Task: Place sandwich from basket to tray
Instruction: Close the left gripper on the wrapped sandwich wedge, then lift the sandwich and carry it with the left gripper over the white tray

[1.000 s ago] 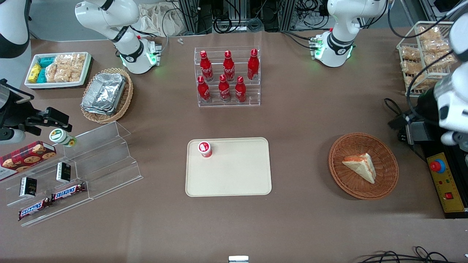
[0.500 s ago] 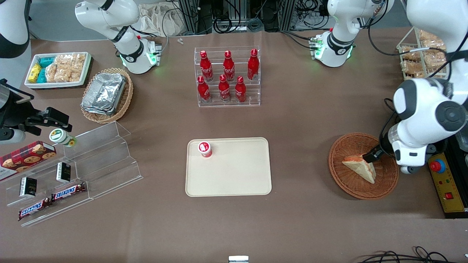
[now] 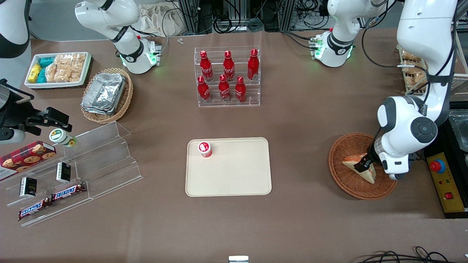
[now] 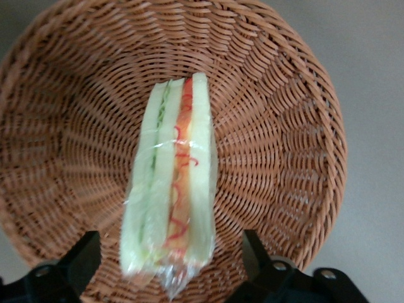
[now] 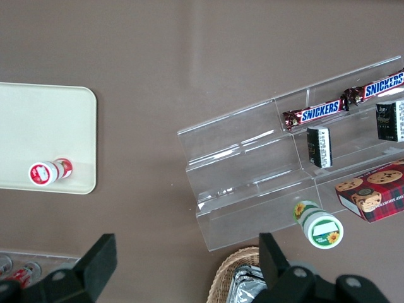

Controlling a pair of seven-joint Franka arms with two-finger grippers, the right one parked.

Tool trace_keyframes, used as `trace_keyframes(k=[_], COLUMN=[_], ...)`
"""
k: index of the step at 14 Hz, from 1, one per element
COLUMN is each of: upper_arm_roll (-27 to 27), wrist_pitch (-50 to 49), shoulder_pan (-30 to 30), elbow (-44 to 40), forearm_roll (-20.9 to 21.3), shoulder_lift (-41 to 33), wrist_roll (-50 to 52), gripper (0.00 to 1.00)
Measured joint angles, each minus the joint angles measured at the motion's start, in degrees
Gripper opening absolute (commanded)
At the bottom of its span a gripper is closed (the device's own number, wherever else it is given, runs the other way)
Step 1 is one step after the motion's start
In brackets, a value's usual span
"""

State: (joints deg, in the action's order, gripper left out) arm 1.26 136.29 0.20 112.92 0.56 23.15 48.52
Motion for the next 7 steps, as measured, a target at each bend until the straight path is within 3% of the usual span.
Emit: trace_keyframes(k=[1, 2, 7], upper_arm_roll=[0.0, 0.0, -0.2], wrist_pitch=[0.6, 1.0, 1.5], shoulder_pan=[0.0, 0.0, 0.0], elbow=[0.0, 0.0, -0.6], forearm_roll=[0.0, 0.0, 0.1], shoulder_lift=[0.8, 1.6, 1.9], wrist_roll=[0.0, 0.0, 0.0], gripper=[0.26, 0.03, 0.0])
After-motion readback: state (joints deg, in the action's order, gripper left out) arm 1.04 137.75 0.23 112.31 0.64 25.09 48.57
